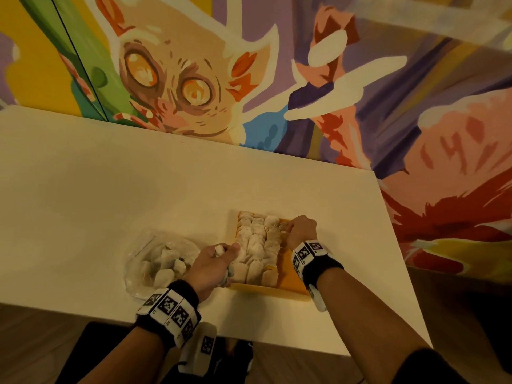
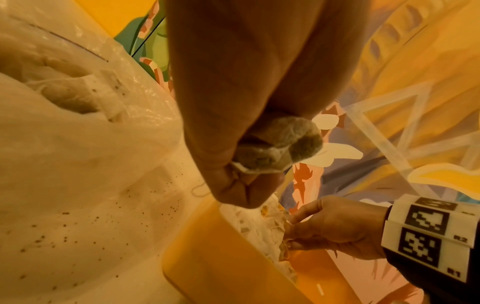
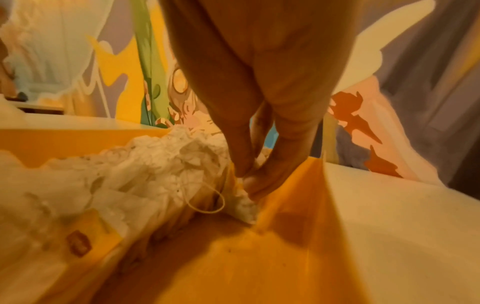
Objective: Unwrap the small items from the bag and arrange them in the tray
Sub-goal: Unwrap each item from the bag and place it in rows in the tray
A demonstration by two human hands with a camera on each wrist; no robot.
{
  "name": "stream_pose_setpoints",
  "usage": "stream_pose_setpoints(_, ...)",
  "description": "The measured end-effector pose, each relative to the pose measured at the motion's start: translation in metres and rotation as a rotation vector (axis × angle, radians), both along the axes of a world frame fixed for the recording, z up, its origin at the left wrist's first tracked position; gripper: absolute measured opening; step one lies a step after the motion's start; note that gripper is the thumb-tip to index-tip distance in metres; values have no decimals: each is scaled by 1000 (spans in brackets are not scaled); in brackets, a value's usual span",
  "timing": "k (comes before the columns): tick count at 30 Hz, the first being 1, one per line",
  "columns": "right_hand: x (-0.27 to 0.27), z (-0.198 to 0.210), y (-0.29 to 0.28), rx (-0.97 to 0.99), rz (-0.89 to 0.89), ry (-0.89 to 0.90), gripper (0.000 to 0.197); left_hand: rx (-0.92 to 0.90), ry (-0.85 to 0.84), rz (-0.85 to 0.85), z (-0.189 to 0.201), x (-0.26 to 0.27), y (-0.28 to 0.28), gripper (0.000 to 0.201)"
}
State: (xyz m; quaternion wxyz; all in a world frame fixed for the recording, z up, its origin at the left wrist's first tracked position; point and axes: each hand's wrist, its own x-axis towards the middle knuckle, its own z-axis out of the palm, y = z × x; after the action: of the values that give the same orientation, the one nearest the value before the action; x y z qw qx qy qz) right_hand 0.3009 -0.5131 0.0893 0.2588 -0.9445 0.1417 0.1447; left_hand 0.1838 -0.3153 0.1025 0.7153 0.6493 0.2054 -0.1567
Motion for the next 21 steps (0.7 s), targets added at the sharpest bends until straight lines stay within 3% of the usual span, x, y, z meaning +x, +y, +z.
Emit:
stream_pose_setpoints(6,10,8,-1,-162,48,65,30,6,12,1,1,1,0,36)
stream_pose_setpoints(10,11,5,1,-110,17,0,19,-3,23,-13,0,1,-1,46)
stream_pose_setpoints(14,11,7,1,-38,-3,-25,29,-20,25,-18,0,1,0,46)
stream_pose_setpoints(21,-3,9,0,1,-15,-8,23,-36,17,-8,-4,0,1,47)
